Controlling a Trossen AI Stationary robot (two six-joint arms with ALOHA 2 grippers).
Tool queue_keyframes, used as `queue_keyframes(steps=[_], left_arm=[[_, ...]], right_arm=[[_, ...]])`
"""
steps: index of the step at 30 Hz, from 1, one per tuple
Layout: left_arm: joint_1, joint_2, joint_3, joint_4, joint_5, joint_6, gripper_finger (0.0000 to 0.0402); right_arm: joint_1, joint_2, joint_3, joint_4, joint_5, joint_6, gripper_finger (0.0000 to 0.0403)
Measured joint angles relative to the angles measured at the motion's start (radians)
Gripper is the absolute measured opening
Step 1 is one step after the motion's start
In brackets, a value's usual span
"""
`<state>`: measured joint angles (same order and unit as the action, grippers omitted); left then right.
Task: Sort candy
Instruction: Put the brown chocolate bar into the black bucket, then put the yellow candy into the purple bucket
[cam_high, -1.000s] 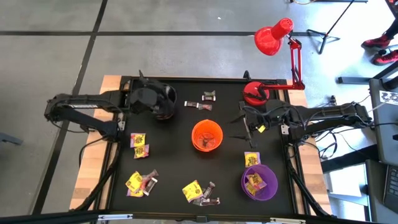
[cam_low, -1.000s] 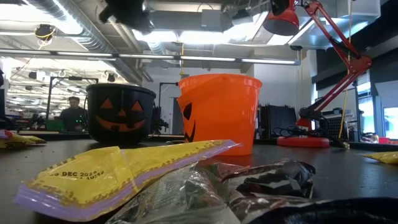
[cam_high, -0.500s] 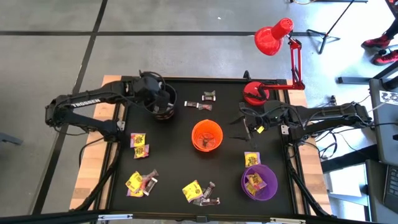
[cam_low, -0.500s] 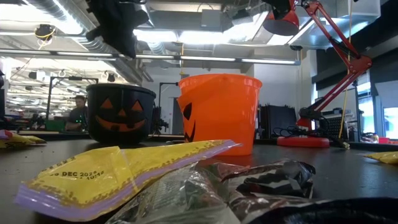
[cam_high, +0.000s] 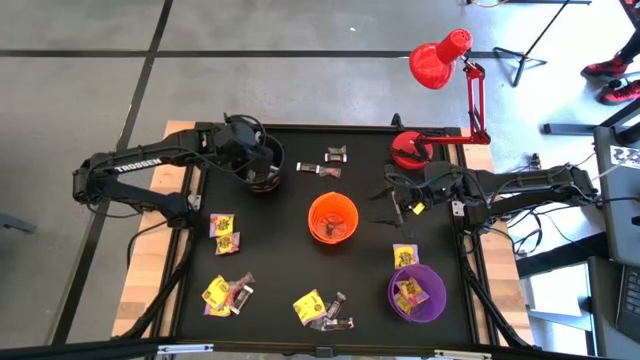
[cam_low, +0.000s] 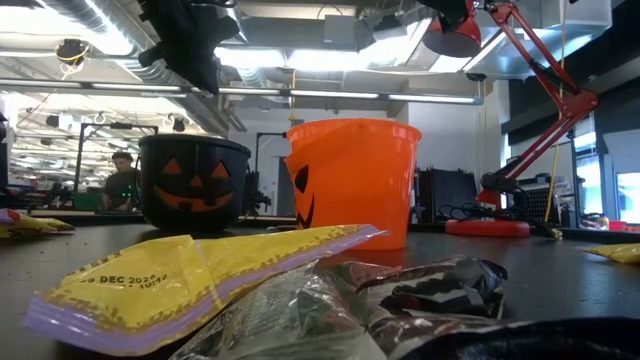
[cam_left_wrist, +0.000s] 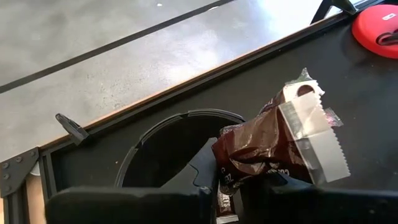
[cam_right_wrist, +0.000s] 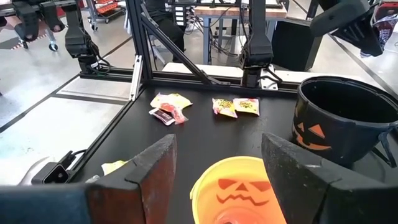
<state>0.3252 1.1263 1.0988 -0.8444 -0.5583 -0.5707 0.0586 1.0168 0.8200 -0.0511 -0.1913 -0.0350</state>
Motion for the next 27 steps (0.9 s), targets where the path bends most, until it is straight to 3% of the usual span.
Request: queue_keyframes(steps=[4,13,27], left_arm=[[0.0,0.0,0.0,0.0,0.0,-0.003,0.0047],[-0.022,-0.001,0.0,0.001,-0.004,0.004,0.0127],[-0.111,-0.003,0.0,0.101,-0.06,0.069,0.0133]], right_arm=[[0.0,0.0,0.0,-0.005,0.0,0.0,0.0232],[0.0,0.0,0.0,-0.032,0.0,0.0,0.0232],[0.001,0.0,0.0,-0.083,-0.019,0.0,0.0232]])
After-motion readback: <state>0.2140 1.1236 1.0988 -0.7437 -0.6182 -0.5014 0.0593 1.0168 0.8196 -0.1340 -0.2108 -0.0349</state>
